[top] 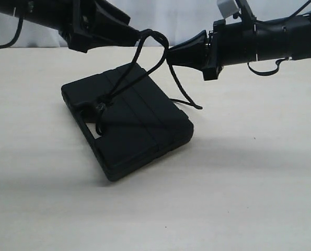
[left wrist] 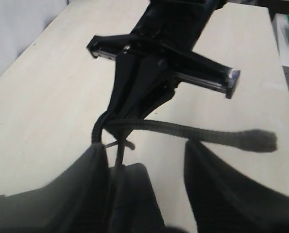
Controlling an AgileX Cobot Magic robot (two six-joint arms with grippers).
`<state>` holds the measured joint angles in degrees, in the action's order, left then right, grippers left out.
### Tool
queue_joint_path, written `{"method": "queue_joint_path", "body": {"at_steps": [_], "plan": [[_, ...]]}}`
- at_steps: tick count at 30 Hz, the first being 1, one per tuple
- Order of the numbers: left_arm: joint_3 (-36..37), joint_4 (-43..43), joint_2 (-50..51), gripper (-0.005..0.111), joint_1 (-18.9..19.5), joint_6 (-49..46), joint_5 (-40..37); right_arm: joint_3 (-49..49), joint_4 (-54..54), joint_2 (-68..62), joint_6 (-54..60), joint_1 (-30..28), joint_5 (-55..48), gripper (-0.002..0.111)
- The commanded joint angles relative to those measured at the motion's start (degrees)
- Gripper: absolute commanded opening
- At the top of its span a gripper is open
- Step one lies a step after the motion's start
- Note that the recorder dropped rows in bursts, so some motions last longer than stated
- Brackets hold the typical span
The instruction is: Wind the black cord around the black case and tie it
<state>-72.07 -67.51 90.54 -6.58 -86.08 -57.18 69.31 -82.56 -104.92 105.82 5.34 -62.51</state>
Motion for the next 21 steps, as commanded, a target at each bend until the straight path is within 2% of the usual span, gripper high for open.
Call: {"method": "queue_joint_path", "body": {"at_steps": [1,4,8,12,16,21], "plan": [[-0.1,-1.5,-0.1,0.037,-0.2,-2.4,-1.7,0.3,-0.5,0.5,-0.2,0.1,-0.6,0.004],[-0.1,-1.2,-0.1,0.038,-0.7,-4.4,-3.2,0.3,-0.5,0.5,-0.2,0.1,-0.6,0.004],[-0.1,1.5,-0.1,0.038,-4.2,-11.1,-1.7,0.3,-0.7,0.5,-0.2,0.1,-0.5,0.004],[-0.1,2.0,-0.1,0.038,-7.3,-13.1,5.8,0.3,-0.7,0.5,-0.6,0.1,-0.6,0.004],[-0.1,4.0,-0.1,0.038,-8.7,-13.3,12.1,0.3,-0.7,0.5,-0.8,0.1,-0.7,0.004],[-0.1,4.0,0.4,0.038,-8.7,-14.8,14.4,0.3,-0.7,0.5,-1.8,0.1,-0.7,0.004]]}}
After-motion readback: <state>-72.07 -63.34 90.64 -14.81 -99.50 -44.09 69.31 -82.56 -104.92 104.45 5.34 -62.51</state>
